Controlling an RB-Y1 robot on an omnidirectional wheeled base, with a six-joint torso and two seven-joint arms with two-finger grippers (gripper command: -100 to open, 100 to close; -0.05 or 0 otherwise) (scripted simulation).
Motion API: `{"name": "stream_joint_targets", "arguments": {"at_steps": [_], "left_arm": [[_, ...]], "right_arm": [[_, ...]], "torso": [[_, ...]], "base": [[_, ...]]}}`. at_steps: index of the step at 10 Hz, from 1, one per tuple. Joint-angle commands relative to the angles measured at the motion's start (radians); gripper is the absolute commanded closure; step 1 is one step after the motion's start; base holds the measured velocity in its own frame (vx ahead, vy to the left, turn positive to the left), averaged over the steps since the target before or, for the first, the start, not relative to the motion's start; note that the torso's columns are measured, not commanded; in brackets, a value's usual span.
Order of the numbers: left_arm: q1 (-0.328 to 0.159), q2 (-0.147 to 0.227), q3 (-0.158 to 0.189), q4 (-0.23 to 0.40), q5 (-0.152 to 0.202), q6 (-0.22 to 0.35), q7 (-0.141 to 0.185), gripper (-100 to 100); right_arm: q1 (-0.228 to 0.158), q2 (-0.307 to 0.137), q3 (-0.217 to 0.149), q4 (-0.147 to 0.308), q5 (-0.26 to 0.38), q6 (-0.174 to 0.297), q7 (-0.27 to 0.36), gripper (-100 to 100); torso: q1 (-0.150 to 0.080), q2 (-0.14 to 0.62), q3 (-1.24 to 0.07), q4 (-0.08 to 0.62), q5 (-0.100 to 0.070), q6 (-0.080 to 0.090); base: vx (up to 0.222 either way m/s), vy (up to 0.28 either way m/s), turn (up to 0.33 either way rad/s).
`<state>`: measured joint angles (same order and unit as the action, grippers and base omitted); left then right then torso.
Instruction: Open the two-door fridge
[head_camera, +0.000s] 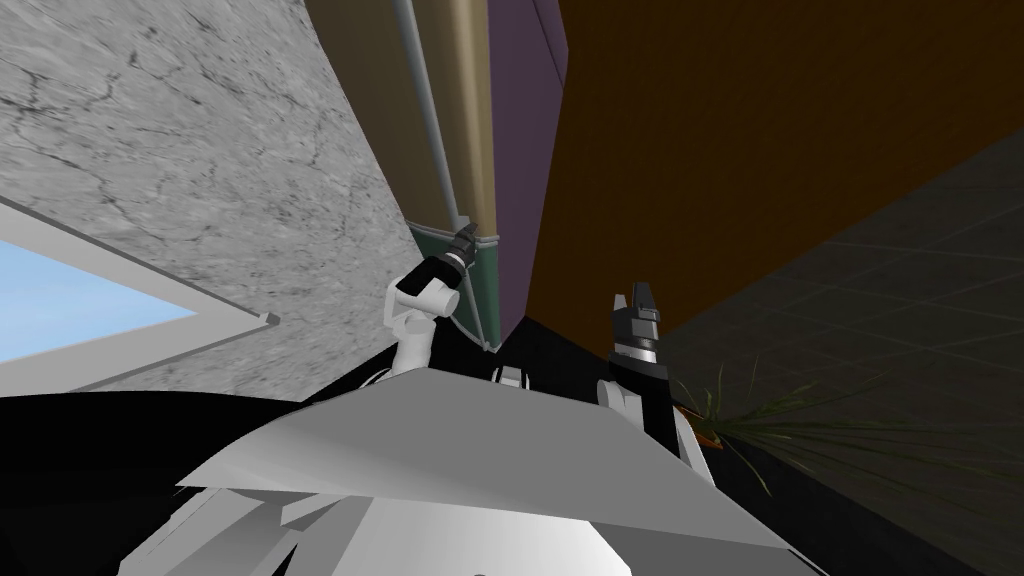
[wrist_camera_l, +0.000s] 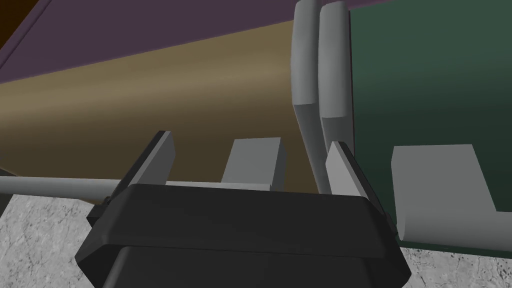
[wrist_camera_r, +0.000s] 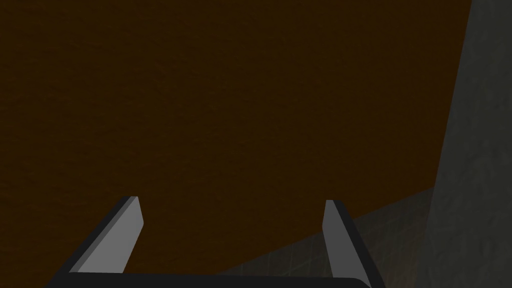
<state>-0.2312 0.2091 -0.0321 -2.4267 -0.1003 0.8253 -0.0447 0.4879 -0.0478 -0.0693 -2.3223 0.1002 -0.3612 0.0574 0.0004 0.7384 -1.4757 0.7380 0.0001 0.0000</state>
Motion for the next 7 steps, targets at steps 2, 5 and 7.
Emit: {"name": "stream_joint_targets", "arguments": {"at_steps": [2, 5, 7], "left_arm": [[-0.053, 0.016, 0.025, -0.010, -0.006, 0.106, -0.042, -100], [-0.076, 0.024, 0.038, -0.014, -0.010, 0.182, -0.063, -100], [-0.099, 0.032, 0.051, -0.018, -0.014, 0.232, -0.083, -100]], "right_arm": [[0.000, 0.000, 0.000, 0.000, 0.000, 0.000, 0.000, 0], [0.000, 0.000, 0.000, 0.000, 0.000, 0.000, 0.000, 0], [0.000, 0.000, 0.000, 0.000, 0.000, 0.000, 0.000, 0]], "torso": [[0.000, 0.000, 0.000, 0.000, 0.000, 0.000], [-0.001, 0.000, 0.000, 0.000, 0.000, 0.000], [0.000, -0.001, 0.000, 0.000, 0.000, 0.000]], "base": [[0.020, -0.026, 0.010], [0.020, -0.024, 0.009], [0.020, -0.018, 0.008]]}}
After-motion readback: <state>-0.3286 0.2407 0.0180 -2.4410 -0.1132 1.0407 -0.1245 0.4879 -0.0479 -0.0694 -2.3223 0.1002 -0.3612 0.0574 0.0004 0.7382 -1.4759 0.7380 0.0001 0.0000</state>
